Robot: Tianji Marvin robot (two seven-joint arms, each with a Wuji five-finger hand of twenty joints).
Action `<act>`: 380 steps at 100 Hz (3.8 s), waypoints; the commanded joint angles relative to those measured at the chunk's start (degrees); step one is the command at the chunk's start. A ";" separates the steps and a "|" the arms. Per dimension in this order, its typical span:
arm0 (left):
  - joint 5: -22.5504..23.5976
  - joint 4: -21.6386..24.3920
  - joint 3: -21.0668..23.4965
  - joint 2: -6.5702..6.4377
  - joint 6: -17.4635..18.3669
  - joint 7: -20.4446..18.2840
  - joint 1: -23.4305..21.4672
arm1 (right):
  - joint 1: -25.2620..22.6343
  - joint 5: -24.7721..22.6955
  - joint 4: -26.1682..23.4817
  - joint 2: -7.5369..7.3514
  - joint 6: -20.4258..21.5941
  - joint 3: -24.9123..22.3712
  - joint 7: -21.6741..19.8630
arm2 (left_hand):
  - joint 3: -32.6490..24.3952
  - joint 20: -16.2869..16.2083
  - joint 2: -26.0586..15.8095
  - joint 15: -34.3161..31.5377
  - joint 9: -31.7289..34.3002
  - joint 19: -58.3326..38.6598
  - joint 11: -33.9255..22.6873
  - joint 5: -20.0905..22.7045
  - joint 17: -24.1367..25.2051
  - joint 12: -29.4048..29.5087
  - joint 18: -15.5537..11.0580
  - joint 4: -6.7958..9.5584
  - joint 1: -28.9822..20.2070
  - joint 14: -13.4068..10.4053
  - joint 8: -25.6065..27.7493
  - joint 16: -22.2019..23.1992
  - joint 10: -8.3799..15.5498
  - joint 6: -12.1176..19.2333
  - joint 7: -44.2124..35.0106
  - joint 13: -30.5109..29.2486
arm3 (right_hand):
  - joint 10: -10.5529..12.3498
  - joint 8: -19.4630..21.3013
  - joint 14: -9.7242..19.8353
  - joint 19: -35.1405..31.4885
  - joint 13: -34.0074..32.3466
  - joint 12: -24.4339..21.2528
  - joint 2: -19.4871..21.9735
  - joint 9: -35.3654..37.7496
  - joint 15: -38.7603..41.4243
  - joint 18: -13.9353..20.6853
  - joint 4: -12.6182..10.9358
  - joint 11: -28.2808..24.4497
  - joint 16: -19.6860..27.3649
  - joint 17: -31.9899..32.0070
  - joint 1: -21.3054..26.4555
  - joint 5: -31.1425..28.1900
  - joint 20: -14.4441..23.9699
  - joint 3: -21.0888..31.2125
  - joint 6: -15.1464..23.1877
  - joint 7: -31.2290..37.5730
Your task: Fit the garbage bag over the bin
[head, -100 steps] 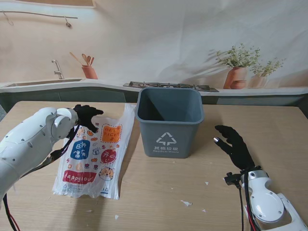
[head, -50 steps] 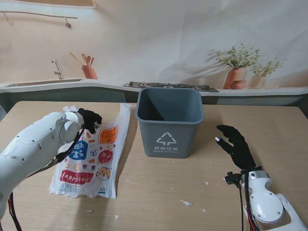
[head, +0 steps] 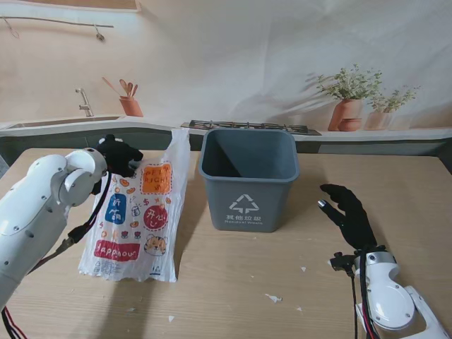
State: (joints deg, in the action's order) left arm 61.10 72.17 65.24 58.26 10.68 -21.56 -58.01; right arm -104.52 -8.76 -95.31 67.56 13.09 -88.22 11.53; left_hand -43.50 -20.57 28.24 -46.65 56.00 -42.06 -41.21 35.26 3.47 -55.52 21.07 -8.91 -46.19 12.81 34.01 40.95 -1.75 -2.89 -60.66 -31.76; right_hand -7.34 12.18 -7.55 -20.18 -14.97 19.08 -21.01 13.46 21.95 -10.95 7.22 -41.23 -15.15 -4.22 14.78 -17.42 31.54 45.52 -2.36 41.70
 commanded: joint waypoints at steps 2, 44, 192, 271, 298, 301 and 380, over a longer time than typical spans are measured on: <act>0.40 4.28 2.59 -1.12 0.99 0.19 -1.51 | -0.54 0.11 -0.49 0.55 -0.22 0.06 -0.62 | 1.05 -1.69 -2.29 -1.93 -0.80 -2.75 -2.11 -2.23 -0.59 -1.00 2.39 -3.37 -3.25 1.50 2.07 2.05 -0.93 -1.76 -2.32 -1.34 | 0.80 0.85 0.06 0.37 -0.71 0.62 1.17 0.30 0.49 0.02 -1.11 -0.69 -0.56 -0.41 -0.28 -0.25 0.67 1.02 1.42 -0.08; 5.51 23.07 20.17 -0.14 9.19 11.21 -13.57 | -0.96 0.21 -1.16 0.62 -0.60 0.29 -0.33 | 0.00 -3.46 -1.91 -2.97 0.35 -5.83 -3.09 -2.48 -3.68 -1.17 4.04 -4.31 -3.03 3.33 3.23 5.00 -1.33 -2.93 -3.33 -4.70 | 0.84 0.99 0.02 0.33 -0.77 0.69 1.38 0.42 0.46 -0.06 -1.00 -0.56 -0.59 -0.48 -0.48 -0.43 0.57 1.08 1.38 -0.39; 0.18 24.50 -3.16 8.35 -3.21 59.95 -2.63 | -0.72 2.11 -0.44 0.94 -0.36 1.03 0.21 | 4.57 -7.02 -4.56 -12.89 -15.56 -14.53 -16.40 -16.99 2.92 5.12 2.07 -4.08 -12.93 7.66 5.86 4.41 -7.30 -11.64 -11.05 14.17 | 0.91 1.27 0.14 0.21 -1.23 0.77 1.63 2.18 0.47 -0.04 -0.93 -0.33 -0.60 -0.46 -1.00 -2.83 0.45 0.59 0.48 -0.83; 5.88 11.01 -15.67 8.58 8.68 71.95 11.99 | 0.65 2.39 1.43 0.86 -0.86 1.95 -0.40 | -9.63 -9.97 4.57 -12.38 -15.44 -19.95 -14.84 -10.30 2.26 8.93 -4.42 -5.50 -9.48 4.15 0.70 3.12 -4.32 -1.17 -12.07 15.95 | 1.11 1.21 0.25 0.22 -1.30 0.87 2.00 3.56 0.43 0.30 -0.88 -0.05 -0.63 -0.40 -1.18 -5.67 0.34 0.53 -0.82 -1.56; 3.91 4.71 -23.09 10.45 10.52 73.52 16.82 | 0.73 2.30 1.77 0.92 -1.02 1.95 -0.18 | -9.84 -10.97 5.46 -11.87 -15.17 -21.95 -14.64 -9.29 2.18 10.07 -5.54 -4.76 -9.99 2.93 -0.40 2.49 -2.72 0.41 -12.38 15.34 | 1.08 1.20 0.26 0.22 -1.42 0.90 1.89 4.04 0.47 0.29 -0.89 0.01 -0.65 -0.46 -1.10 -6.49 0.30 0.71 -0.94 -1.80; 3.80 4.48 -23.62 10.59 10.44 73.70 16.76 | 0.77 2.38 1.82 0.91 -1.08 1.97 -0.25 | -9.85 -11.09 5.52 -11.86 -15.06 -22.19 -14.62 -9.19 2.18 10.23 -5.43 -4.73 -9.97 2.96 -0.46 2.39 -2.77 0.36 -12.38 15.22 | 1.08 1.21 0.20 0.24 -1.36 0.90 1.91 4.02 0.44 0.32 -0.88 0.04 -0.64 -0.42 -1.12 -6.51 0.29 0.69 -0.95 -1.81; -3.51 5.43 -23.07 15.24 0.76 78.05 16.18 | 0.95 2.88 2.78 0.99 -1.21 1.69 -0.28 | -8.77 -10.78 3.59 -11.93 -18.47 -21.32 -14.53 -13.36 2.52 5.67 -3.45 -5.44 -12.27 5.39 5.24 3.00 -4.92 -3.62 -11.69 18.06 | 0.77 1.41 0.21 0.12 -1.40 1.01 2.09 4.63 0.61 0.33 -0.84 0.06 -0.72 -0.38 -1.18 -7.56 0.39 0.71 -1.50 -1.95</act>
State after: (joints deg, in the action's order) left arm 57.59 77.04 41.93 72.85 11.40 57.09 -42.30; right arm -103.03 -6.09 -92.55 68.08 11.74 -86.50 11.71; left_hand -51.52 -31.57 32.48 -58.63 38.50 -63.23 -56.02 23.45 5.44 -48.47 16.77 -12.51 -55.60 17.61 37.99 42.98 -5.32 -5.49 -71.20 -15.61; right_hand -7.34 12.94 -7.60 -20.18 -15.16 19.67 -20.28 17.59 21.96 -11.00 7.22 -41.98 -15.26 -4.30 14.78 -24.62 31.54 45.88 -3.26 40.26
